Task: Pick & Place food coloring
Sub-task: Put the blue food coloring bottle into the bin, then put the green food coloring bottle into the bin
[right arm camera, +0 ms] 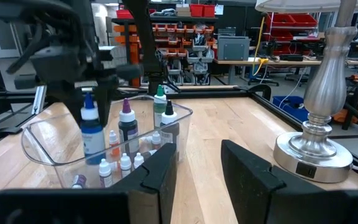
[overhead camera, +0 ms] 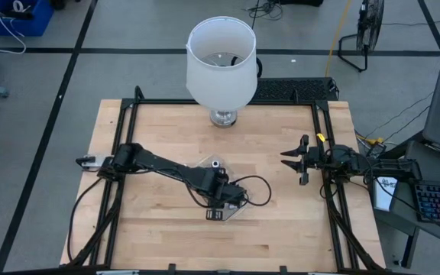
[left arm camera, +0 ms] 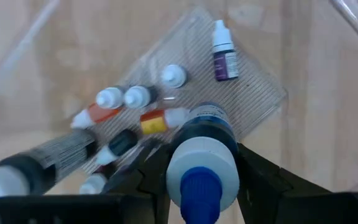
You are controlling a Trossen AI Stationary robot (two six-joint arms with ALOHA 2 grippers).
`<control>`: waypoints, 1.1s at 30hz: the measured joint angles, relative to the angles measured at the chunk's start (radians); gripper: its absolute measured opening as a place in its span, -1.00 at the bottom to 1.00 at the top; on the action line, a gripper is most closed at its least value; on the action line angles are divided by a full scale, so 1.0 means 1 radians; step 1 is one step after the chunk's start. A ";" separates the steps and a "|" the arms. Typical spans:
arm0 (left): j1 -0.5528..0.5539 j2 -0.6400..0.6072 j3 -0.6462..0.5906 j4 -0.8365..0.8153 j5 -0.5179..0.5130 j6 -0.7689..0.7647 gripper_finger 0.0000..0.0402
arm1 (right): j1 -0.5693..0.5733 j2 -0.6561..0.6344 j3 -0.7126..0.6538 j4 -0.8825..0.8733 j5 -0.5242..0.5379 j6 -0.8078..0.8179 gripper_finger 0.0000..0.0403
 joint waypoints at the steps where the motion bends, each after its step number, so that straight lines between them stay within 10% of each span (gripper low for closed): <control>1: 0.001 0.000 -0.010 0.012 0.013 0.004 -0.31 | 0.000 0.000 0.000 0.000 0.000 0.000 -0.43; 33: 0.000 -0.001 -0.052 0.063 0.070 0.019 0.17 | 0.000 0.000 0.000 0.000 0.000 0.000 -0.43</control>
